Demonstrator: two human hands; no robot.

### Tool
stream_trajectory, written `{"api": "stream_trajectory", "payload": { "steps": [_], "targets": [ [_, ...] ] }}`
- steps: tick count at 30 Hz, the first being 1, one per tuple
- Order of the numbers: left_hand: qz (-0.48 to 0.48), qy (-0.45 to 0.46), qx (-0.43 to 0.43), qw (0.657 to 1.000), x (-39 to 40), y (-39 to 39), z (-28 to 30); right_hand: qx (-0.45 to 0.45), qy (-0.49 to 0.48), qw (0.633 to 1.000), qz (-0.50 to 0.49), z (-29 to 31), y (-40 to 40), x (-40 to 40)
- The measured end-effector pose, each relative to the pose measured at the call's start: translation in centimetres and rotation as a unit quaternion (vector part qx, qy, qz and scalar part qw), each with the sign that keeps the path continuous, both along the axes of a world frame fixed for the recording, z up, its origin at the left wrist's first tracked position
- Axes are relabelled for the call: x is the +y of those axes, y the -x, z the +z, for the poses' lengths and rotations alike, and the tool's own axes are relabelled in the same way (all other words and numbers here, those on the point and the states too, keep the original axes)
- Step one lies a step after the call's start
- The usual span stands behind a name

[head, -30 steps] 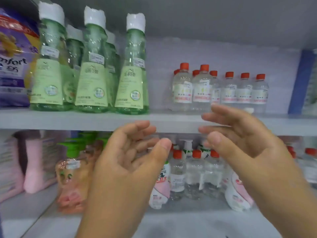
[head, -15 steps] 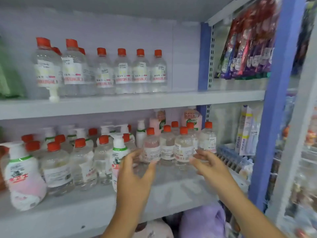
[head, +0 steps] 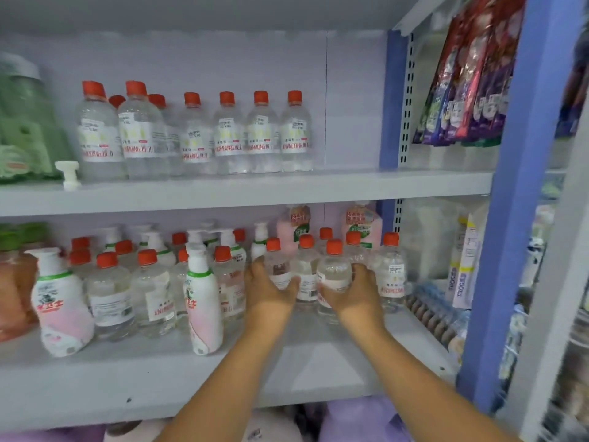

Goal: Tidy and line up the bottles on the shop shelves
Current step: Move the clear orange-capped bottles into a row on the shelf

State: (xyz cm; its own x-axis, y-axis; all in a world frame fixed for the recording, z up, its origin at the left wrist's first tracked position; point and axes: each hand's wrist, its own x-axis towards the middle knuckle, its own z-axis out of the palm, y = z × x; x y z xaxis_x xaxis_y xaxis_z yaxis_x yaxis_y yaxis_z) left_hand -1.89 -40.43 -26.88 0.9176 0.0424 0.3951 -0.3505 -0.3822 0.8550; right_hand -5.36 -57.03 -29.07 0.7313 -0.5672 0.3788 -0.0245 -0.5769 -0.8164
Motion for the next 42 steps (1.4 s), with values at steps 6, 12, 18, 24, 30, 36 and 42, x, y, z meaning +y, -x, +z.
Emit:
{"api": "stream_trajectory", "payload": {
  "steps": [6,12,18,24,30,36,42],
  "targets": [
    [0.032,0.011,-0.014,0.999,-1.3,-3.8,-1.5,-0.032,-0.022,0.998,0.055,-0.9,1.0,-0.6],
    [-0.051,0.045,-0.021,0.997,1.6,4.0,-1.7,-0.043,-0.073,0.989,0.118,-0.5,2.6,1.0],
    [0.009,0.074,-0.075,0.994,12.2,13.1,-1.5,-0.064,-0.095,0.979,0.168,0.6,6.0,7.4],
    [0.120,0.057,-0.079,0.988,23.9,10.4,-0.5,-0.072,-0.096,0.956,0.269,2.4,7.7,18.2],
    [0.155,0.040,-0.051,0.986,30.7,4.9,-2.5,-0.041,-0.087,0.965,0.245,0.4,4.2,28.2],
    [0.091,0.030,-0.048,0.994,33.5,1.1,-3.5,-0.041,-0.080,0.980,0.175,-1.2,-0.1,32.0],
    [0.107,0.026,-0.039,0.993,32.7,2.4,-4.3,-0.019,-0.092,0.978,0.185,-1.0,1.6,31.3]
  ]
}}
